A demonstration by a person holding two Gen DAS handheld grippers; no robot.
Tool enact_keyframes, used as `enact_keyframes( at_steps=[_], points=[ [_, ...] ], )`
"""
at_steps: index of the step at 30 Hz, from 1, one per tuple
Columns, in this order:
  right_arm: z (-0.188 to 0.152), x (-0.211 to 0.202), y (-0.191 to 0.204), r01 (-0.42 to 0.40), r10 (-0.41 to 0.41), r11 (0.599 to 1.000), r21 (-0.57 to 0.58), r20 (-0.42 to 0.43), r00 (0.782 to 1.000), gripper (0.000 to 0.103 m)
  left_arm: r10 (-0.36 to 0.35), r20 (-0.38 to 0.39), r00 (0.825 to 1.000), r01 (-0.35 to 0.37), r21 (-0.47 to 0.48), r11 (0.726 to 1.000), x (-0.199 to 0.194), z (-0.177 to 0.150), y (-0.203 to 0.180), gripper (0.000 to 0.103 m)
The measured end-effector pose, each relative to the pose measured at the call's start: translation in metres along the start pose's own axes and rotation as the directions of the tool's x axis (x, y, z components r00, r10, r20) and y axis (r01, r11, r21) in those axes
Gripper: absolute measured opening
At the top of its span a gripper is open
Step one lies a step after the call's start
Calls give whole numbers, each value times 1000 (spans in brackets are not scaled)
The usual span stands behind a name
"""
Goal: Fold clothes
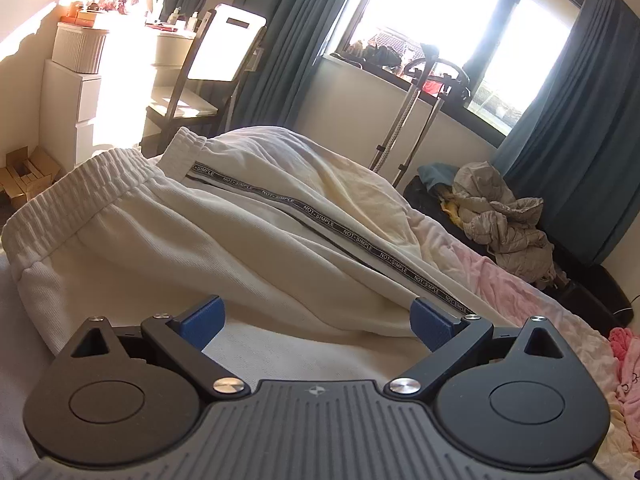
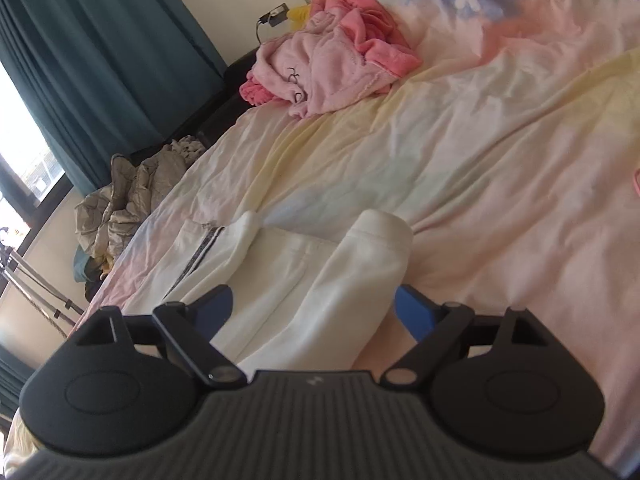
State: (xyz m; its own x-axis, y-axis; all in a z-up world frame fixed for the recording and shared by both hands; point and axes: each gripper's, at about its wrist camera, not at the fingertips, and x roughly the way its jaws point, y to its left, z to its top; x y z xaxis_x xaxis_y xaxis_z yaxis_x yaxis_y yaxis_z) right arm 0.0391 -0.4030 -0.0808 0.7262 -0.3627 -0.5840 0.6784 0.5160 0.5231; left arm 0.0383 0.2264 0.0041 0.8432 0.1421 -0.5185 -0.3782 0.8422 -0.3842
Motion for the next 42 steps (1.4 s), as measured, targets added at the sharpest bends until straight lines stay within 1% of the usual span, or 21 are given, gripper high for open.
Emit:
enact_keyframes(
  at_steps=[3, 5, 6, 10, 12, 15, 18, 20, 24, 25, 27, 28, 29, 30, 31, 32, 35, 38, 40, 41, 42],
  points=[
    [-1, 7, -21, 55, -51, 991, 122, -42, 998, 89, 11, 0, 1000, -11, -34, 999, 0, 1, 5, 100],
    [-4, 11, -27, 70, -58, 984, 164, -74, 996, 89, 18, 1, 1000, -18, -58, 998, -2, 2, 10, 100],
    [-6, 12, -28, 70, -56, 982, 174, -88, 995, 89, 21, 2, 1000, -21, -69, 997, -3, 2, 12, 100],
    [-12, 18, -19, 33, -17, 990, 136, -121, 993, 89, 33, 4, 999, -32, -106, 994, -5, 2, 18, 100],
    [-15, 21, -20, 44, -22, 988, 150, -143, 989, 89, 39, 6, 999, -38, -121, 992, -6, 3, 21, 100],
    [-17, 24, -21, 43, -19, 985, 164, -146, 989, 89, 43, 3, 999, -42, -143, 989, -7, 3, 24, 100],
    [-20, 33, -15, -7, 35, 989, 151, -185, 982, 90, 45, -5, 999, -46, -165, 985, -7, 3, 28, 100],
    [-24, 37, -7, -48, 72, 992, 117, -210, 975, 91, 47, -11, 999, -49, -182, 982, -6, 3, 30, 100],
    [-29, 42, 11, -138, 146, 989, 52, -227, 963, 89, 56, -15, 998, -58, -222, 973, -7, 3, 38, 100],
    [-30, 43, 12, -154, 163, 986, 56, -227, 960, 87, 61, -15, 998, -63, -232, 971, -8, 3, 40, 100],
    [-31, 44, 14, -159, 166, 986, 50, -221, 961, 69, 77, -13, 997, -78, -251, 965, -9, 4, 43, 100],
    [-31, 43, 15, -154, 160, 987, 45, -218, 963, 54, 86, -9, 996, -86, -260, 962, -10, 4, 45, 100],
    [-30, 44, 14, -146, 153, 988, 49, -217, 964, 43, 91, -4, 996, -89, -272, 958, -12, 4, 47, 100],
    [-29, 44, 12, -138, 148, 988, 63, -216, 965, 36, 95, 0, 995, -91, -283, 955, -13, 4, 49, 100],
    [-28, 44, 10, -134, 148, 988, 77, -215, 965, 23, 100, 5, 995, -94, -295, 951, -14, 4, 51, 100],
    [-26, 43, 8, -134, 150, 987, 92, -211, 966, 15, 105, 10, 994, -97, -307, 947, -16, 4, 53, 100],
    [-21, 35, 4, -164, 185, 978, 127, -173, 967, 6, 124, 43, 991, -100, -360, 928, -24, 5, 61, 100],
    [-13, 22, 4, -187, 201, 974, 131, -106, 974, 4, 163, 93, 982, -107, -438, 893, -38, 5, 74, 100],
    [-12, 21, 3, -188, 204, 972, 144, -102, 974, 4, 241, 104, 965, -163, -484, 860, -48, 4, 82, 100],
    [-12, 22, 2, -180, 199, 971, 159, -110, 974, 4, 282, 104, 954, -191, -514, 836, -54, 3, 88, 100],
    [-12, 23, 0, -173, 196, 969, 176, -119, 973, 4, 297, 107, 949, -193, -547, 815, -58, 1, 94, 100]
  ],
)
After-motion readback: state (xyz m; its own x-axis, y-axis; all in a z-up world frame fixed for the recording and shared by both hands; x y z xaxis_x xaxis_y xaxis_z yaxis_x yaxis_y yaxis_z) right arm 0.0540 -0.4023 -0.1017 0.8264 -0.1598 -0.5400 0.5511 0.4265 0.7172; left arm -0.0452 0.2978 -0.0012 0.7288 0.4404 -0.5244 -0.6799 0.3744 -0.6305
